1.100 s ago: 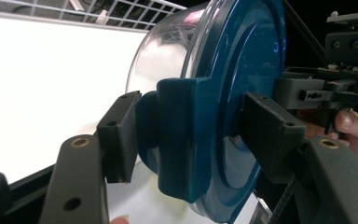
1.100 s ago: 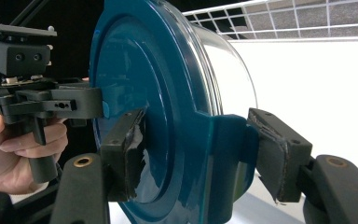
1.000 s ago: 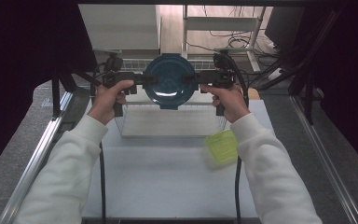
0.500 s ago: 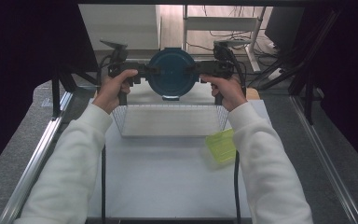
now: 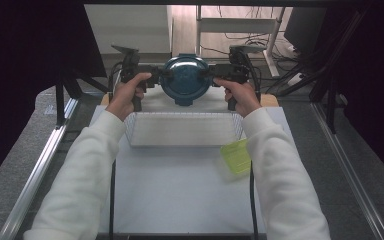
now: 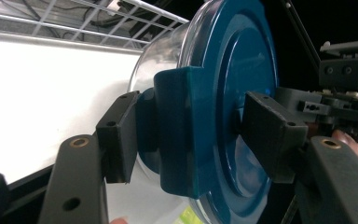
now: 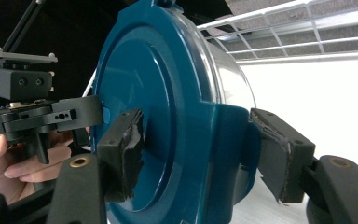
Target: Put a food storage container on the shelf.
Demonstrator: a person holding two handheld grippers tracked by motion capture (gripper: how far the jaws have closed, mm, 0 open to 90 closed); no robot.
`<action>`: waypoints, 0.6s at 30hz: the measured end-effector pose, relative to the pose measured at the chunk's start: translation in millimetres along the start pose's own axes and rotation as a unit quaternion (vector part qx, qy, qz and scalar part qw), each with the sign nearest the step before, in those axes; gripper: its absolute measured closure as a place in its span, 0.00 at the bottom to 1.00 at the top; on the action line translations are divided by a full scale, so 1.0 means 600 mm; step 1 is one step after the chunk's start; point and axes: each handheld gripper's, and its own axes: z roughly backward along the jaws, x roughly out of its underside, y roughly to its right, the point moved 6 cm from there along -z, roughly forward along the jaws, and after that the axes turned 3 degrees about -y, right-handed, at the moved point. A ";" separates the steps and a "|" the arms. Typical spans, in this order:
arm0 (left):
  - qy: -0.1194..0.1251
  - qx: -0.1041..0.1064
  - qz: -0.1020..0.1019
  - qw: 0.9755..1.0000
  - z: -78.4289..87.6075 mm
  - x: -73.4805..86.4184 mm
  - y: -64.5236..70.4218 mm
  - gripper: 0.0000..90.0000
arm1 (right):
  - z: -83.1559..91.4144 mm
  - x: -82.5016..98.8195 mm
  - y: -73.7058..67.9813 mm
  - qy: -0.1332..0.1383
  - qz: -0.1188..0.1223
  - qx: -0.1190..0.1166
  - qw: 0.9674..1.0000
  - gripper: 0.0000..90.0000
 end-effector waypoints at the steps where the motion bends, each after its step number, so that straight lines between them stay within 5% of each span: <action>1: 0.001 -0.001 0.005 1.000 -0.002 -0.002 -0.001 0.44 | -0.002 -0.001 0.002 -0.001 -0.004 0.001 1.000 0.40; 8: 0.009 0.009 0.049 0.999 -0.020 -0.014 -0.023 0.43 | -0.019 -0.007 0.020 -0.013 -0.054 0.001 0.998 0.36; 18: 0.011 0.010 0.046 0.999 -0.025 -0.011 -0.025 0.42 | -0.024 -0.003 0.030 -0.013 -0.070 -0.001 0.997 0.33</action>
